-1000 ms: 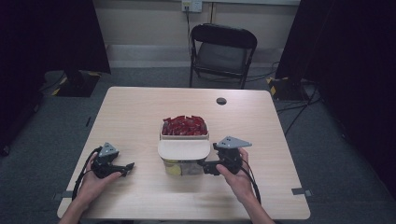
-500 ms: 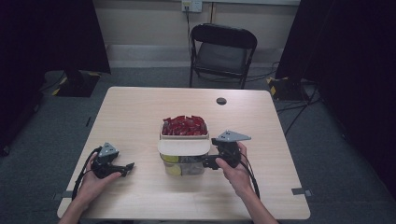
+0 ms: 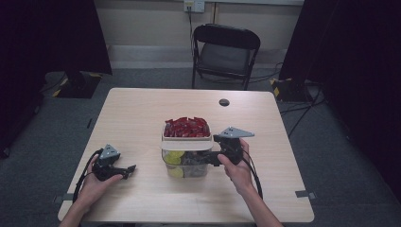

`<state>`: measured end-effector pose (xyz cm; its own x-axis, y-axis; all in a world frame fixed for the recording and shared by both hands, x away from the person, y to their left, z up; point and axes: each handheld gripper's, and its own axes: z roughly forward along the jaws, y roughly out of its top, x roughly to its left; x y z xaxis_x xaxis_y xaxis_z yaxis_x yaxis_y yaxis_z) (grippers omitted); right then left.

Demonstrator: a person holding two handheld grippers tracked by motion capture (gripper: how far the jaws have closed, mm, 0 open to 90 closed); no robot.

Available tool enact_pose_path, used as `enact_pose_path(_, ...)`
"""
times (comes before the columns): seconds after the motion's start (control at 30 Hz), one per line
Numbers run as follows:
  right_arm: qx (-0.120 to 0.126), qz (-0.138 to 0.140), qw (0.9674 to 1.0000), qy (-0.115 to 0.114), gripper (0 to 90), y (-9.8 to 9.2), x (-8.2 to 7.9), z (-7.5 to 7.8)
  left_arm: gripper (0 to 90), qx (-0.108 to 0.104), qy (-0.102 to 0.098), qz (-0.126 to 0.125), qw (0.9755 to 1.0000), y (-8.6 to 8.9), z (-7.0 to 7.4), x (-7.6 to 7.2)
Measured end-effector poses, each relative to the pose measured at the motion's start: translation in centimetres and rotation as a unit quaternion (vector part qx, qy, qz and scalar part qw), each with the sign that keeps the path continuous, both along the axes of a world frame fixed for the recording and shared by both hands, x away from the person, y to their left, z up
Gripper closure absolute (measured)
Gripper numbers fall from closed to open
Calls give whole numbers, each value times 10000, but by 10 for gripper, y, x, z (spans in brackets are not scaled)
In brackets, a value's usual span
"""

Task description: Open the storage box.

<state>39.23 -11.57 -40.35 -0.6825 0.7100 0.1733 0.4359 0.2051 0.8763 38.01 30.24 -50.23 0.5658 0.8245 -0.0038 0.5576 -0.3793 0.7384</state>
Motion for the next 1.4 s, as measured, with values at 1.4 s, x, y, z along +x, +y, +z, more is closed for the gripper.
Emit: enact_pose_path(1.4,115,-13,9997,206,144,-5,32,7,139,-8,-5,-20,10000,0,0,0)
